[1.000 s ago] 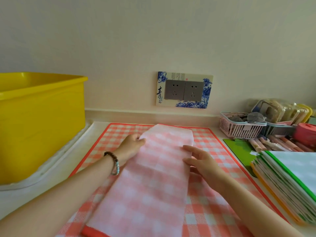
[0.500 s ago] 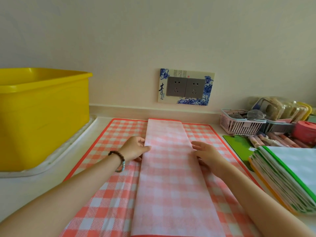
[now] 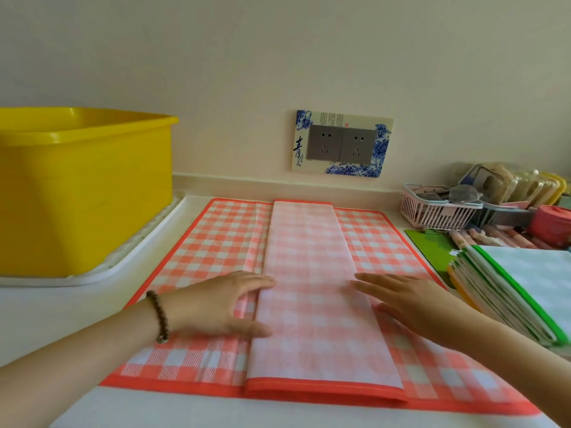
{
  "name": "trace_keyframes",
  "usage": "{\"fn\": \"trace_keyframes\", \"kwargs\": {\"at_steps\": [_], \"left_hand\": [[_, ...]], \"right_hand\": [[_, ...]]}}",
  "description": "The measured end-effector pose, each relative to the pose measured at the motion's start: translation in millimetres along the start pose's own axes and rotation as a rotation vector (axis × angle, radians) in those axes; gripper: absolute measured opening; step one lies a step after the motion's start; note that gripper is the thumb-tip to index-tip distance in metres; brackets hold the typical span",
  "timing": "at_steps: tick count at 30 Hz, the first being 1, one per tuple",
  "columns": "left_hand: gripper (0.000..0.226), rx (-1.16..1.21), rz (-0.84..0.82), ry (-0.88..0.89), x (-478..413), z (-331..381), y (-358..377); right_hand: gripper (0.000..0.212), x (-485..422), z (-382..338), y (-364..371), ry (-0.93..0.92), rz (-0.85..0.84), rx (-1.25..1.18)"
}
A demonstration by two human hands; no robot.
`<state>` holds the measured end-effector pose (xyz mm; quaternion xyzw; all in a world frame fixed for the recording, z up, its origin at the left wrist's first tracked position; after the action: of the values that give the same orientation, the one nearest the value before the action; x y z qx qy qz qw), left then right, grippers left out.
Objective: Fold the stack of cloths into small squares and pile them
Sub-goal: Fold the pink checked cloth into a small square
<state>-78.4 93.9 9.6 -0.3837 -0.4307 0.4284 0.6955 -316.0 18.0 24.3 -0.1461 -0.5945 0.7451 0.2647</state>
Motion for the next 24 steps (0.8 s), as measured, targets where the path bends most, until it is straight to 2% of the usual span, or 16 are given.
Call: {"fn": "trace_keyframes", "kwargs": {"at_steps": [2,5,7,14,18,21,24], "left_hand": [[0.098,-0.060,-0.050,0.006,2.9,1.5,8.0],[0.108,-0.147,-0.131,0.000,4.7,3.9,15.2],[0.115,-0.184,-0.174,-0.016,5.7,4.1,17.8],[0.126,-0.225,-0.237,-0.032,4.2,0.5,24.8],[0.116,-0.197,-0.178,-0.029,2.4,-0.6,25.8],[0.105,-0.030,-0.003,0.027,2.1,1.2,17.8],[0.109,0.273,0.111,0.057,1.0,-3.5,6.5]], "right_hand": [[0.066,4.2,-4.0,3.4,-0.030,-0.062,0.078],[0.088,7.9,-11.6,-1.6,-0.140,0.076,0.137],[0.093,5.6,-13.5,-3.3,-0.158,0.153,0.193],[0.080,-1.8,-15.7,3.1,-0.232,0.250,0.144],[0.062,-4.9,-8.7,5.5,-0.196,0.271,-0.083],[0.045,-5.9,-0.5,6.8,-0.108,0.295,-0.268],[0.035,-11.2,7.4,7.5,-0.010,0.284,-0.450]]}}
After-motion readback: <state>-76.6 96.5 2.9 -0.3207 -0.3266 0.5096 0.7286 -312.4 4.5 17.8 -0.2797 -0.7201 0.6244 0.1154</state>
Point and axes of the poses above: each hand's wrist, its own x-axis away from the middle knuckle, its own y-axis out of the palm, z = x × y, the point moved 7 cm from there along -x, towards the middle knuckle, and after that the axes turned 6 degrees about -z, right-handed, at the moved point
